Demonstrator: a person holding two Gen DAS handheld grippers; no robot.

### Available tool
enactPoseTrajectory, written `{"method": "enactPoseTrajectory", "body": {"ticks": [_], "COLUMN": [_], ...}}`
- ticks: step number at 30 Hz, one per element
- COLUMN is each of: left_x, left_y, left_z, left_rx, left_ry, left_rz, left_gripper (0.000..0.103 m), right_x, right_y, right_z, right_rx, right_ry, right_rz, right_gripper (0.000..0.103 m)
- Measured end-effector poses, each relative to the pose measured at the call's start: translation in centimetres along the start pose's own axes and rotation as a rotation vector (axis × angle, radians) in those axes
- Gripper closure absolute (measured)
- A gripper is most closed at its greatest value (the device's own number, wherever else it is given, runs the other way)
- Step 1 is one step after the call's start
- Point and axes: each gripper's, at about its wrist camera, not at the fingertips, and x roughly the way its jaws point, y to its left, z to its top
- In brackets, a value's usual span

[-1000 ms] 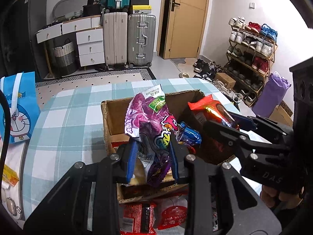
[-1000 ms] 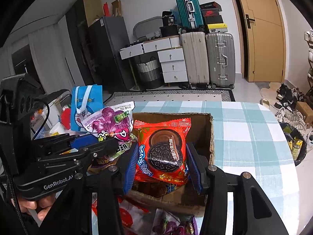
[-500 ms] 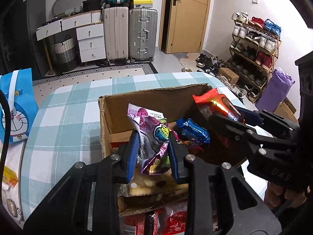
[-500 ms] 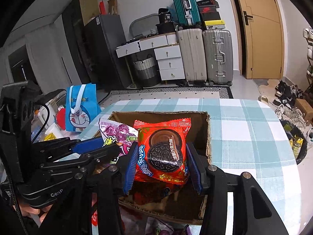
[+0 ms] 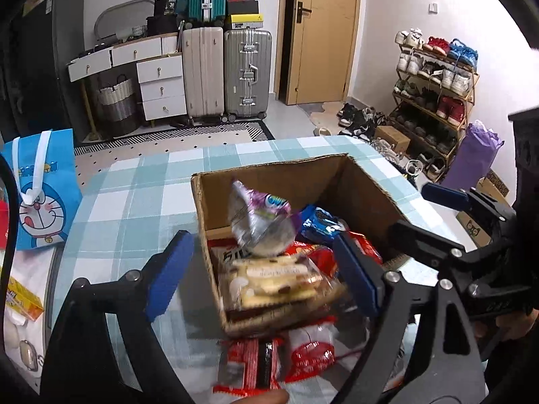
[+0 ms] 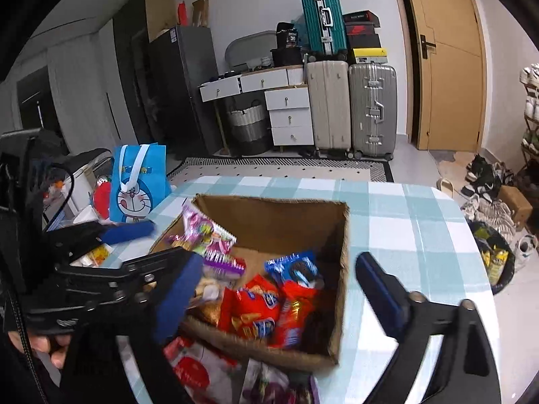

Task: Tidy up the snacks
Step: 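Move both tools back to the snacks in front of the box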

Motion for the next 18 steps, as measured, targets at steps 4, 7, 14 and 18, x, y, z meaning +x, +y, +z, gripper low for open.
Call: {"method": "enactPoseTrajectory", "body": {"ticks": [4,7,14,18], "left_x": [-2.3,-3.6,-5.4,-5.9], "left_y": [0.4,0.8,1.3,1.8], "left_z": [-1.3,-2.5,-5.5,-7.1], "left_rx": [-0.025,-0.037,-0.066,-0.081], "left_ry": [-0.009,-0.003,0.025,0.044], "left_rz": [0.002,0.012,0.052,0.069], "left_gripper": [0.001,0.001,0.001,0.001], "right_x": [-2.1,-3.0,-4.8,-5.4], "right_y": [-0.2,-0.4,-0.6,-0.5], "right_z": [-1.3,-2.4,-5.0,-6.5], "right_rx": [0.016,0.033,0.084,0.095], "right_ry": [0.007,0.025,0.053,0.083], "right_rz": [-0.039,-0.042,-0.039,-0.058], "right_gripper": [0.001,0.001,0.001,0.001]}}
